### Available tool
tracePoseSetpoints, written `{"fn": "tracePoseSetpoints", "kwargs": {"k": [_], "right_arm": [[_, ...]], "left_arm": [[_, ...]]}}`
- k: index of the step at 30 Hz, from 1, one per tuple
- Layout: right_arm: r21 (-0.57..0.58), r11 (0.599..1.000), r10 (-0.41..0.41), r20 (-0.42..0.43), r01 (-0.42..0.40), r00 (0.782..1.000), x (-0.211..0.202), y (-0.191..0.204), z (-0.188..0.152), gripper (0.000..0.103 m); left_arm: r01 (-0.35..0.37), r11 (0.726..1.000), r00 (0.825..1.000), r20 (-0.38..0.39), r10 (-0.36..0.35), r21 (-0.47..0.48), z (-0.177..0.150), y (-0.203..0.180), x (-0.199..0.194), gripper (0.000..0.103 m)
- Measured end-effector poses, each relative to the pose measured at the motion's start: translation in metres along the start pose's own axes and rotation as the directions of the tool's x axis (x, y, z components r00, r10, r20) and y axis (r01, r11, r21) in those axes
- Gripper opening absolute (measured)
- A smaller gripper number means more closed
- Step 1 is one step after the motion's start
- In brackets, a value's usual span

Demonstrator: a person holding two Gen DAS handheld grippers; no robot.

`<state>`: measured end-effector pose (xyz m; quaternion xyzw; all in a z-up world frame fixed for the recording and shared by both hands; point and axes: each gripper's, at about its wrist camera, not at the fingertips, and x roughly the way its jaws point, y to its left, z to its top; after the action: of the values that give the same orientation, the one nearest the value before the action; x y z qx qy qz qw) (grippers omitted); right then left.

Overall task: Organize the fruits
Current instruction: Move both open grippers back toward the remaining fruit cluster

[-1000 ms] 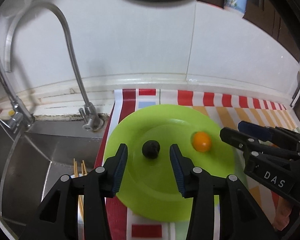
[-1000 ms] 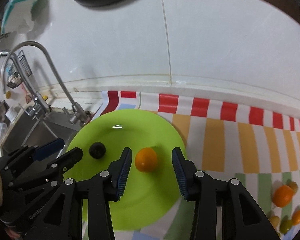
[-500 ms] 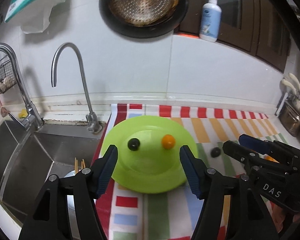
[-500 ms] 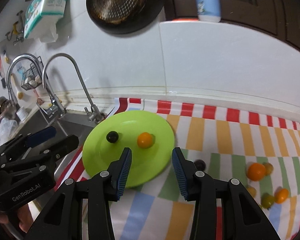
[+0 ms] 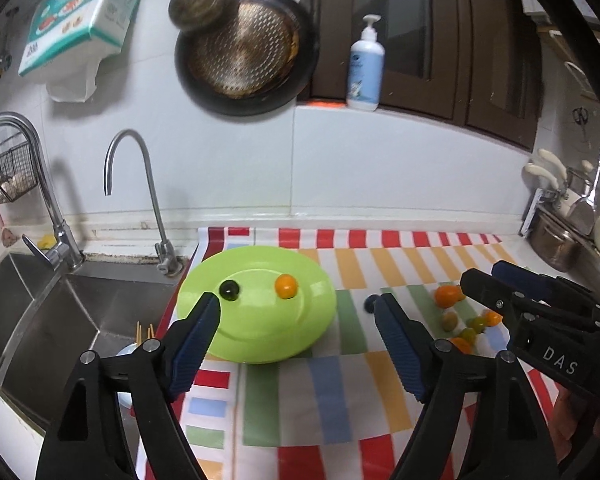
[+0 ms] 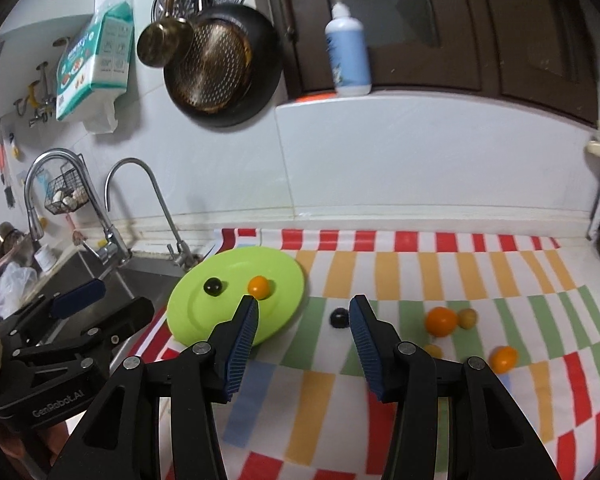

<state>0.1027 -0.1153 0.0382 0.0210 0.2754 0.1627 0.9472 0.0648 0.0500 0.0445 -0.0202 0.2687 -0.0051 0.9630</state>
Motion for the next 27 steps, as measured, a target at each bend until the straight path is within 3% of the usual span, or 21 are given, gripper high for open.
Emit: {"fn": "tracePoseSetpoints", "kwargs": {"k": [12,27], "right_arm": [[-0.027,0.996,-0.086,0.041,0.087,0.995,-0.046,-0.046,-0.025,0.049],[-0.055,0.990,-0.128,0.017,0.128,0.992,-0.055,-0.104,-0.045,0.049]], "left_arm": [[0.038,0.998,0.998,0.042,-0.040,0.048,-0.017,-0.054,-0.016,0.085],[0.075,0.992,0.997,0.030,-0.078,0.099,-0.031,-0.115,0.002,0.086]]}}
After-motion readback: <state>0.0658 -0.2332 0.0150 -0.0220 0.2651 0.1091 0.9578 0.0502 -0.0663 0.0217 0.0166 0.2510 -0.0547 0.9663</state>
